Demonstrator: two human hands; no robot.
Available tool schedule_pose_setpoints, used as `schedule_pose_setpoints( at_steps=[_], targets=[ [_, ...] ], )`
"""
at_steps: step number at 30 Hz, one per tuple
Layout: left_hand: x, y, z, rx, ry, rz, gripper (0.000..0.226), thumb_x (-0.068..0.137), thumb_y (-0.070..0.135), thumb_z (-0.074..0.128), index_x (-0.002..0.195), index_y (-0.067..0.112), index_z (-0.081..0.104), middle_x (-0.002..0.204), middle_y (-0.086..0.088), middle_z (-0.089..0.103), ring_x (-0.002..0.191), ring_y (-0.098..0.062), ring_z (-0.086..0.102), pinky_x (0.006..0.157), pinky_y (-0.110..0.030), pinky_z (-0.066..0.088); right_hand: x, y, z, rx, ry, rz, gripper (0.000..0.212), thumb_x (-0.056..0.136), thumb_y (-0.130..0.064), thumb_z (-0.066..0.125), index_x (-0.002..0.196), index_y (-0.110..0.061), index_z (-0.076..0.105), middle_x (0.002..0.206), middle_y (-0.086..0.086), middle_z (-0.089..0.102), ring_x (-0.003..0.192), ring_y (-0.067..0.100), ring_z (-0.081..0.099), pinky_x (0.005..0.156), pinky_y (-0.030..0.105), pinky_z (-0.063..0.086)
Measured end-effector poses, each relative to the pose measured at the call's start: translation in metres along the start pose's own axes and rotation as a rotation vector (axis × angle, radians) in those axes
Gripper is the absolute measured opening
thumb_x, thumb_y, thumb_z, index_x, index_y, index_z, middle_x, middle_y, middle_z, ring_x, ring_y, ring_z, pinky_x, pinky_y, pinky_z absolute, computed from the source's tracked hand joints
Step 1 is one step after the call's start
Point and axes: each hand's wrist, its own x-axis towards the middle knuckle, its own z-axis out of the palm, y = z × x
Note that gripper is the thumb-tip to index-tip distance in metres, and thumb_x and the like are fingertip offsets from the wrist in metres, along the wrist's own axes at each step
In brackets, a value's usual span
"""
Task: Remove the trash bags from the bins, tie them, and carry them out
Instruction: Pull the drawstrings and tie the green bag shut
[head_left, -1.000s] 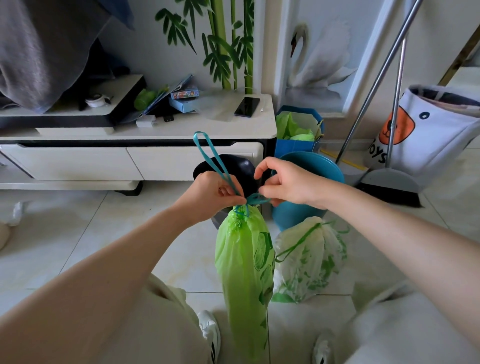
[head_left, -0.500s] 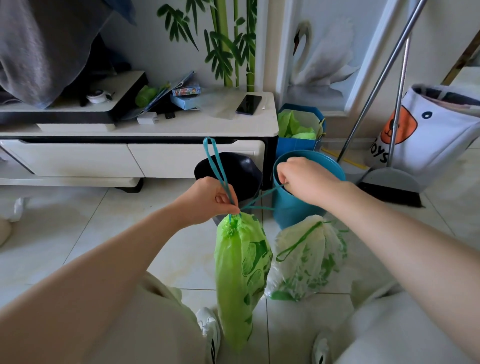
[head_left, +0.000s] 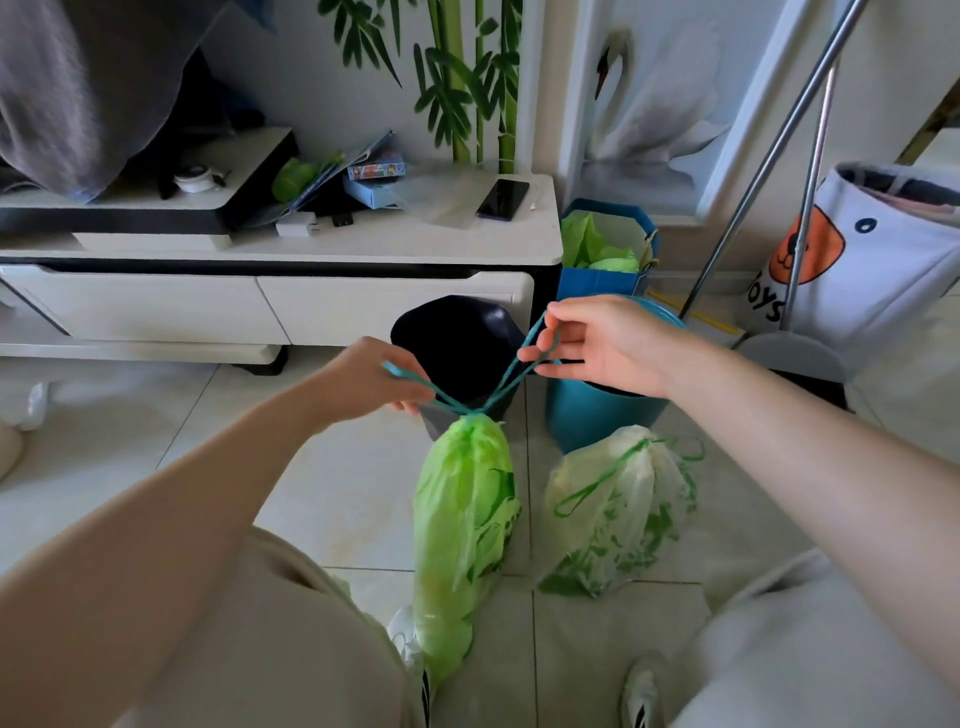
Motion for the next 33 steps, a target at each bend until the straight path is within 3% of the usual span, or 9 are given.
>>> schedule_pose_setpoints(
  at_steps=[5,9,13,15,18,21,26,30,33],
  targets=[
    [-0.003,-0.008,-0.026,-0.261,-0.058,-0.123,0.002,0.078,0.012,0.074,0.076,0.01,0.074,0.085,-0.015,0.071,0.072,-0.017,0.065,0.08,-0.031,0.055,0.004,0.0,-0.007,0.083,0.141,0.053,0.024,0.097,-0.018,0.046,0.075,-0.012,0.054,0.054,-0.001,0.043,0.058,0.017,0.05,0.076,0.037,0.057],
    [-0.01,-0.02,-0.04,-0.46,-0.23,-0.199,0.04,0.047,0.036,0.09,0.076,0.014,0.074,0.095,-0.01,0.073,0.08,-0.02,0.067,0.08,-0.032,0.057,0.004,0.006,-0.024,0.018,0.231,0.14,0.022,0.097,-0.019,0.046,0.079,-0.012,0.054,0.052,-0.003,0.037,0.055,0.014,0.044,0.072,0.035,0.055],
    [-0.011,-0.037,-0.048,-0.582,-0.262,-0.268,0.051,0.04,0.036,0.093,0.077,0.009,0.07,0.092,-0.012,0.072,0.078,-0.024,0.067,0.075,-0.034,0.059,0.015,0.021,-0.033,-0.107,0.309,0.261,0.02,0.097,-0.017,0.047,0.081,-0.009,0.055,0.042,-0.005,0.036,0.053,0.014,0.043,0.073,0.038,0.054],
    [-0.012,-0.041,-0.046,-0.491,-0.302,-0.351,0.046,0.054,0.034,0.089,0.081,0.005,0.066,0.084,-0.012,0.07,0.074,-0.025,0.065,0.071,-0.033,0.057,0.015,0.029,-0.04,-0.144,0.334,0.3,0.018,0.098,-0.015,0.047,0.083,-0.008,0.055,0.042,-0.005,0.036,0.053,0.015,0.043,0.077,0.04,0.055],
    [-0.013,-0.049,-0.044,-0.072,-0.376,-0.469,0.027,0.082,0.027,0.071,0.082,0.001,0.068,0.083,-0.014,0.07,0.075,-0.022,0.064,0.079,-0.036,0.051,0.013,0.037,-0.048,-0.19,0.367,0.345,0.016,0.097,-0.013,0.048,0.085,-0.006,0.055,0.044,-0.003,0.036,0.055,0.015,0.044,0.08,0.041,0.055],
    [-0.012,-0.054,-0.04,0.227,-0.376,-0.575,0.033,0.083,0.034,0.07,0.088,0.001,0.072,0.086,-0.007,0.074,0.075,-0.017,0.067,0.078,-0.033,0.05,0.014,0.044,-0.048,-0.222,0.392,0.372,0.016,0.097,-0.012,0.049,0.084,-0.004,0.056,0.046,-0.001,0.035,0.056,0.015,0.045,0.079,0.041,0.054],
    [-0.011,-0.048,-0.038,0.393,-0.314,-0.643,0.03,0.086,0.035,0.065,0.082,0.006,0.07,0.086,-0.004,0.074,0.069,-0.017,0.067,0.073,-0.029,0.05,0.013,0.046,-0.046,-0.243,0.431,0.341,0.019,0.097,-0.01,0.047,0.082,-0.003,0.056,0.058,0.004,0.042,0.063,0.019,0.051,0.076,0.038,0.054],
    [-0.004,-0.037,-0.035,-0.096,-0.079,-0.544,0.019,0.089,0.015,0.063,0.084,-0.003,0.066,0.085,-0.016,0.068,0.073,-0.023,0.064,0.084,-0.035,0.053,0.009,0.033,-0.047,-0.24,0.456,0.239,0.018,0.096,-0.014,0.051,0.083,-0.006,0.06,0.065,0.005,0.053,0.07,0.021,0.06,0.076,0.037,0.055],
    [0.007,-0.013,-0.026,-0.611,0.044,-0.405,0.036,0.088,0.01,0.058,0.053,0.01,0.054,0.074,-0.013,0.062,0.072,-0.021,0.066,0.088,-0.035,0.054,0.002,0.018,-0.039,-0.21,0.341,0.136,0.017,0.094,-0.016,0.054,0.085,-0.009,0.066,0.069,0.003,0.06,0.075,0.02,0.065,0.082,0.038,0.054]
  ],
)
